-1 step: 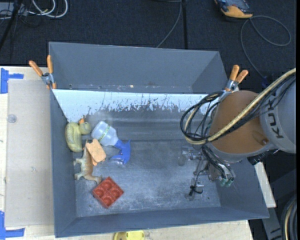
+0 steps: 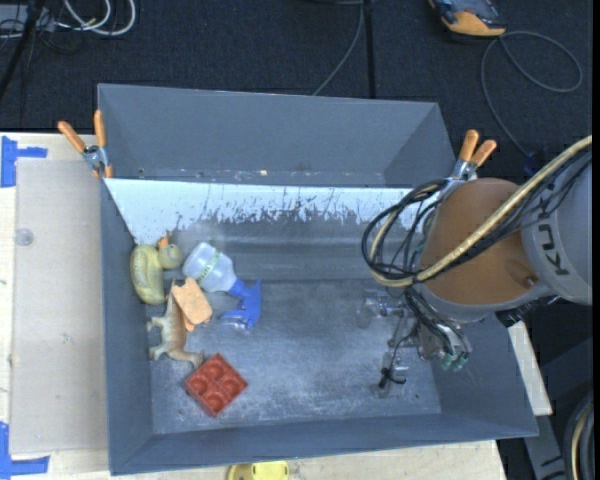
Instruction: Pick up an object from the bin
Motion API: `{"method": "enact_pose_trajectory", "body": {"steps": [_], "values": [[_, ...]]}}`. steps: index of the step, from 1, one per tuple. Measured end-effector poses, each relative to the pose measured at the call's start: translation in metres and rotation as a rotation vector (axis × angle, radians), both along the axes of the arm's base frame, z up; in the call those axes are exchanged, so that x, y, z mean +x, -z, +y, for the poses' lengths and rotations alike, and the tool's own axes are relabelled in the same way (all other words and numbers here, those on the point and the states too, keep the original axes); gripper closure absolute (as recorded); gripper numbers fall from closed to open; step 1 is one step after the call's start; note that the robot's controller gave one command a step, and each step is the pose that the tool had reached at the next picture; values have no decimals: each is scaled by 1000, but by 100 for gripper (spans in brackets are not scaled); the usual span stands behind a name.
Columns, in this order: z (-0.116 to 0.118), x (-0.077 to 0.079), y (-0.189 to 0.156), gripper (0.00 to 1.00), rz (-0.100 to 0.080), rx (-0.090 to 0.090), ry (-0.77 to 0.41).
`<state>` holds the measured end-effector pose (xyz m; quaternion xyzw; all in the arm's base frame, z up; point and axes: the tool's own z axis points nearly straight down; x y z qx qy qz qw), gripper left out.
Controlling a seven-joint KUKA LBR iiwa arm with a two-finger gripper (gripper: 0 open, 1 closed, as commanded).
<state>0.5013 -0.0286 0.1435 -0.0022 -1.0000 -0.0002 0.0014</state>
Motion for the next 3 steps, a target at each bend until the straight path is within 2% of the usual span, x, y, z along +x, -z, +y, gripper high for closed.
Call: {"method": "enact_pose_trajectory", "body": {"steps": [1, 2, 3], "values": [[18, 0, 23, 0, -3, -2, -45], [58, -18, 64, 0, 0, 1, -105], [94, -16, 73, 0, -11, -2, -201]]}}
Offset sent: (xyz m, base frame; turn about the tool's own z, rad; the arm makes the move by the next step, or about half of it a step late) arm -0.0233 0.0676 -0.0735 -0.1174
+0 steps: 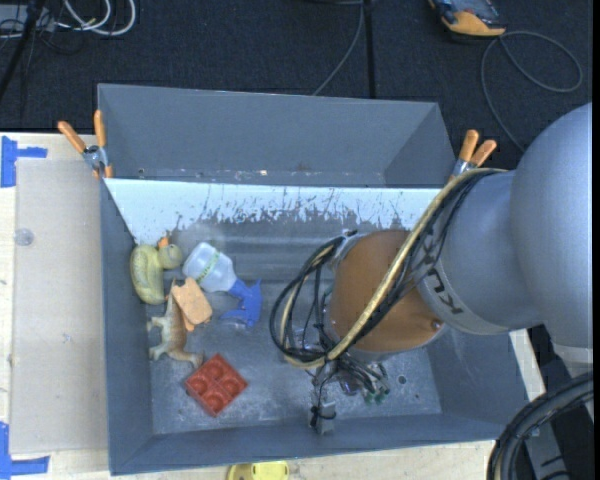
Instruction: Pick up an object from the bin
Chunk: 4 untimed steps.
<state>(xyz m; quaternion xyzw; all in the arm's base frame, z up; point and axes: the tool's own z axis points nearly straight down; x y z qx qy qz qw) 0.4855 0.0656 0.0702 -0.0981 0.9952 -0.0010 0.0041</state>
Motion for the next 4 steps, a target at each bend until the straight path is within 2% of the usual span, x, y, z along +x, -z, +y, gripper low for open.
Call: {"method": "enact_pose_trajectory", "body": {"steps": [1, 2, 3, 4], "values": [[55, 11, -3, 0, 10, 0, -44], [99, 11, -5, 0, 9, 3, -60], [97, 10, -28, 0, 13, 0, 49], [116, 12, -30, 0, 7, 3, 102]]}}
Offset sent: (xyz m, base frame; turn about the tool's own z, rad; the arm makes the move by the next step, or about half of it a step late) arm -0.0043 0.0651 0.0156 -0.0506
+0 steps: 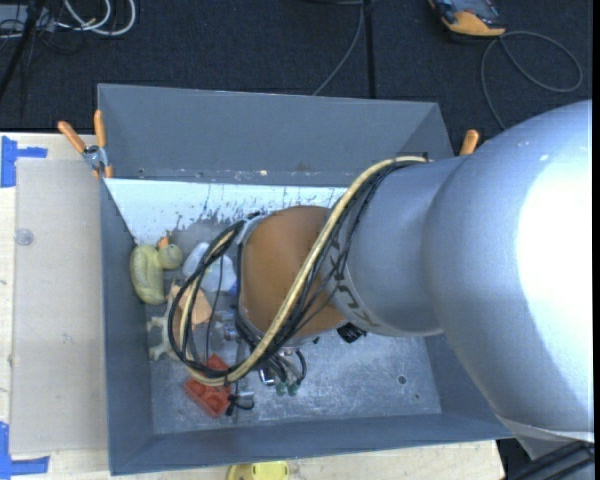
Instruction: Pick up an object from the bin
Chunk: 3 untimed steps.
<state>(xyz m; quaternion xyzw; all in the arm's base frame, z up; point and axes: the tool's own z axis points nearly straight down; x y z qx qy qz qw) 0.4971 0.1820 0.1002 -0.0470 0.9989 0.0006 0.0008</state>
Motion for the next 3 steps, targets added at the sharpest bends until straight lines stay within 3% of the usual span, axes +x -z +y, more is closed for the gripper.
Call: {"method": "enact_pose_trajectory", "body": {"steps": [2, 3], "values": [[12, 3, 26, 0, 5, -1, -85], [12, 11, 0, 0, 17, -5, -170]]}}
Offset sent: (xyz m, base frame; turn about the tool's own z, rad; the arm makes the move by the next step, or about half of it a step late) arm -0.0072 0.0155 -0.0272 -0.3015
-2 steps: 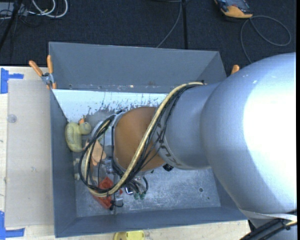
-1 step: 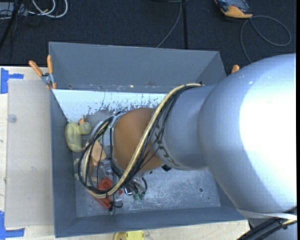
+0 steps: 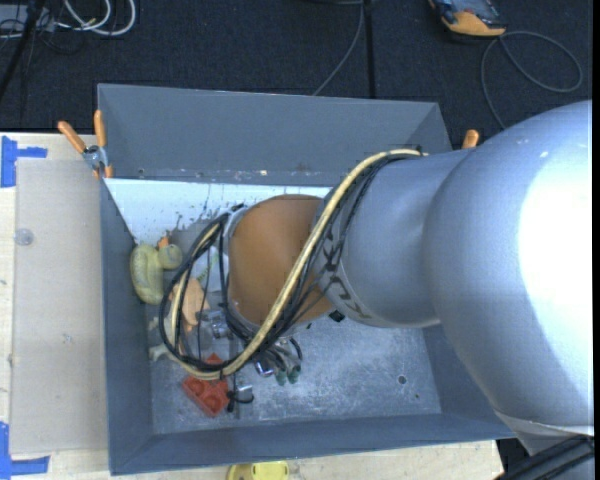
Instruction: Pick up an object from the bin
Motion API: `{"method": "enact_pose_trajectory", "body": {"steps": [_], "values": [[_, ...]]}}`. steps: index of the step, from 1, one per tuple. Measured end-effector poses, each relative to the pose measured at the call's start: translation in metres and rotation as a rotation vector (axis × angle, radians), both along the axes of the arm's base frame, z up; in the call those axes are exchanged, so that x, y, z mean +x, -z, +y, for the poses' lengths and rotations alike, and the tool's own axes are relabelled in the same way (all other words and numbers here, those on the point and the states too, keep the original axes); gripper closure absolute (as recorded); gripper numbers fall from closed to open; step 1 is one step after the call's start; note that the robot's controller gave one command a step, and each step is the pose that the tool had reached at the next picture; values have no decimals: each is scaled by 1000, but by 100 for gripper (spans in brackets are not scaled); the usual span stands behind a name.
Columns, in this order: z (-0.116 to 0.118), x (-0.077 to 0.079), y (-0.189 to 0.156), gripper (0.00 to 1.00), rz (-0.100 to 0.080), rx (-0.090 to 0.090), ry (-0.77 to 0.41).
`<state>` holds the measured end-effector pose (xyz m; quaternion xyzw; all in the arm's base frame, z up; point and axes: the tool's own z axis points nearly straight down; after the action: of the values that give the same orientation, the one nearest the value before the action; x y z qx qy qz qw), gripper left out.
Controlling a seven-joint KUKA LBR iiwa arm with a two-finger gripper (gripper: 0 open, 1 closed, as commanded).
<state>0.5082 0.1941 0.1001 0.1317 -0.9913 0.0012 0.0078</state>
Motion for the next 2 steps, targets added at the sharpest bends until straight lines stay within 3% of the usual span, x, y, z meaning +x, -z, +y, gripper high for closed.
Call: {"method": "enact_pose_trajectory", "body": {"steps": [1, 2], "values": [[1, 11, -48, 0, -13, 4, -1], [7, 0, -22, 0, -14, 5, 19]]}}
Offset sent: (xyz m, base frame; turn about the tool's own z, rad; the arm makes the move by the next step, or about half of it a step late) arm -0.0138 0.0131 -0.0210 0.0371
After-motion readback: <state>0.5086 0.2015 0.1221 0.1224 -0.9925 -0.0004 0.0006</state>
